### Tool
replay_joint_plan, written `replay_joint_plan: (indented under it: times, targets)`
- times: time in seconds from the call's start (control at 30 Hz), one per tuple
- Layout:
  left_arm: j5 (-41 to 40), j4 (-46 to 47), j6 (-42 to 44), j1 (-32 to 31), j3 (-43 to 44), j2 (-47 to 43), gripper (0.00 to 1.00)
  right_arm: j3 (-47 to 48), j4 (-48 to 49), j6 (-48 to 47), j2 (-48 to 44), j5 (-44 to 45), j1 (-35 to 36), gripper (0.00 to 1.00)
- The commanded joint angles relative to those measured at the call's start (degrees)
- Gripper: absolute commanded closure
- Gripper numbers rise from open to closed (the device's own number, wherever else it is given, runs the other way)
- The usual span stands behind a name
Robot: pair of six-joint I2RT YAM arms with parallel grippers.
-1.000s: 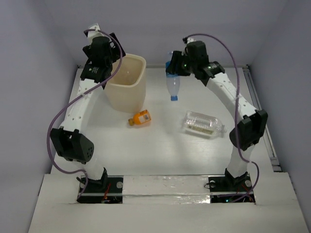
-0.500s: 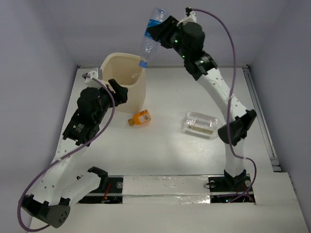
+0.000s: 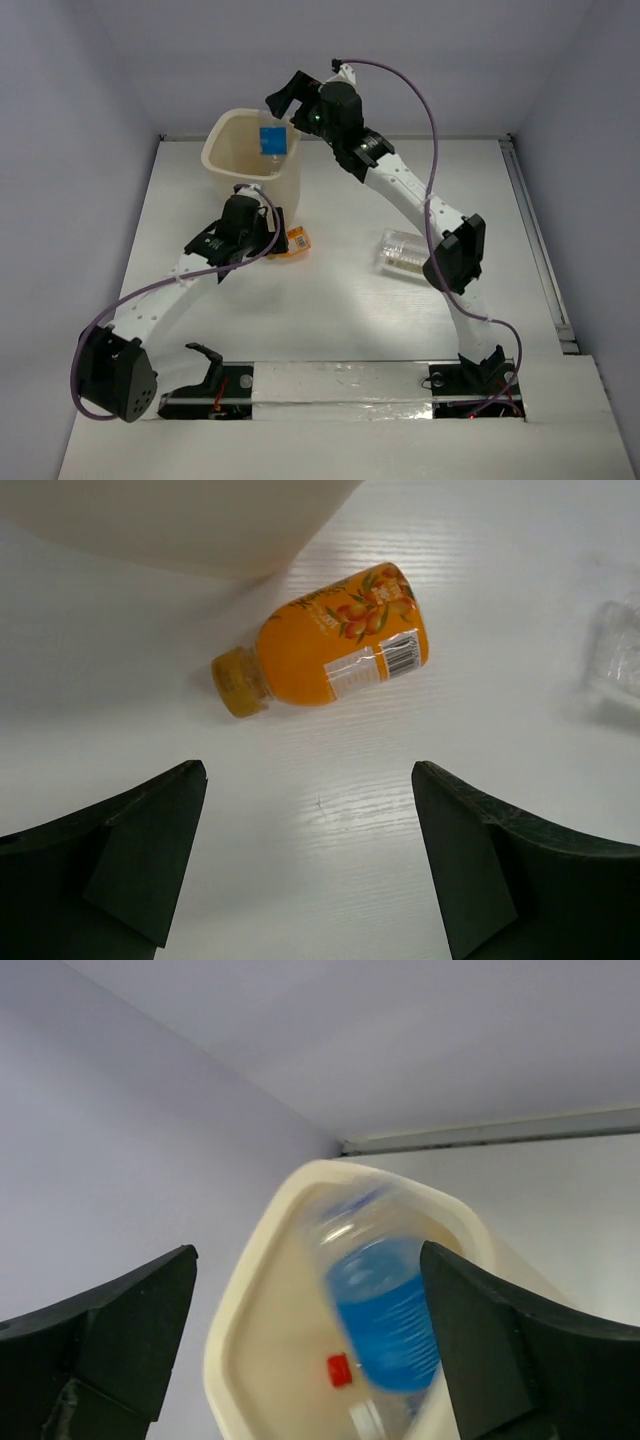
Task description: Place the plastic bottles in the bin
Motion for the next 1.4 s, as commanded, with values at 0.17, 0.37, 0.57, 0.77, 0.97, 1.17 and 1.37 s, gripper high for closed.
replay_joint_plan:
  times: [0.17, 0.37, 0.57, 0.77, 0.97, 1.17, 1.37]
  targets:
    - [2.2, 3.2, 14.3, -6.5, 7.3, 9.6, 0.16, -14.3, 4.8, -12.7, -20.4, 0.0, -0.9, 0.0]
    - [-2.1, 3.7, 17.1, -7.7, 10.5, 15.5, 0.14, -38.6, 9.6, -15.4, -39.8, -3.6, -2.0, 0.01]
    - [-4.5, 5.6, 19.2, -7.7, 11.4, 19.9, 0.12, -62.3, 6.2, -17.1, -56.9, -8.9, -4.2, 0.0]
    - [-4.7, 9.0, 20.7, -7.7, 11.4, 24.3, 0.12, -80.6, 4.7, -14.6, -70.3, -13.0, -4.2, 0.0]
    - [-2.8, 10.1, 19.6, -8.2, 12.4, 29.6, 0.16, -87.9, 1.5, -12.8, -74.9, -12.1, -4.2, 0.0]
    - [-1.9, 10.1, 17.4, -11.3, 9.4, 29.5, 0.47, -85.6, -10.6, -16.1, -71.7, -5.3, -5.5, 0.0]
    - [0.5, 8.3, 12.4, -11.8, 8.8, 23.0, 0.76, -79.6, -23.5, -20.3, -64.6, -5.8, -11.2, 0.22]
